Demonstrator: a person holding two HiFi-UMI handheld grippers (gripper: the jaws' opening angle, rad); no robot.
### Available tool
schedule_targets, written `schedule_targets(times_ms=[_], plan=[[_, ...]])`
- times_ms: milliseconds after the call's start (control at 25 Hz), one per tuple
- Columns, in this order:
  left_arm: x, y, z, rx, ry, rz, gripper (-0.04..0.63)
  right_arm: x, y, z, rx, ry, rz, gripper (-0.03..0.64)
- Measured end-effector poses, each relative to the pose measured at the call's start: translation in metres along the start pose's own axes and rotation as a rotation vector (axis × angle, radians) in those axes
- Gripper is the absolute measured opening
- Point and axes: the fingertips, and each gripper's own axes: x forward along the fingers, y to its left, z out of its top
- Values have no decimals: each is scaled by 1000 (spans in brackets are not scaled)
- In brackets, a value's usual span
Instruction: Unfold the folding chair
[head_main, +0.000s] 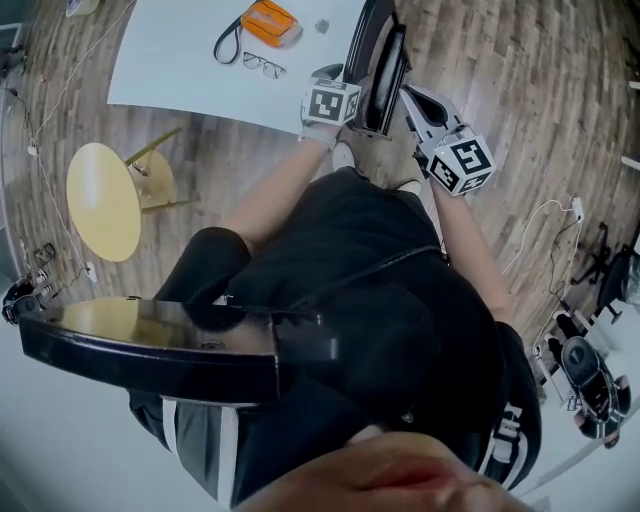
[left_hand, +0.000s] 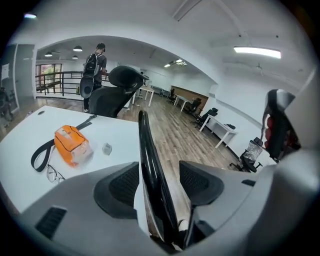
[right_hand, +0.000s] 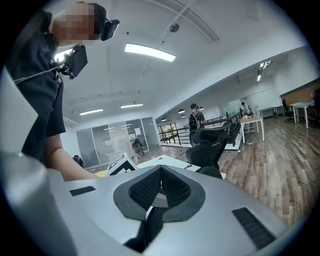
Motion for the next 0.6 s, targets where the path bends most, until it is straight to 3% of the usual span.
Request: schedule_targets(times_ms=[360, 480, 600], plan=[[23, 9, -4, 4, 68, 37, 235, -18, -14, -11, 41, 10, -64, 8], [26, 11, -5, 6, 83, 44, 159, -20, -19, -14, 49, 15, -80, 8], [27, 11, -5, -15, 82, 46, 148, -23, -25, -19, 57, 26, -98, 8]])
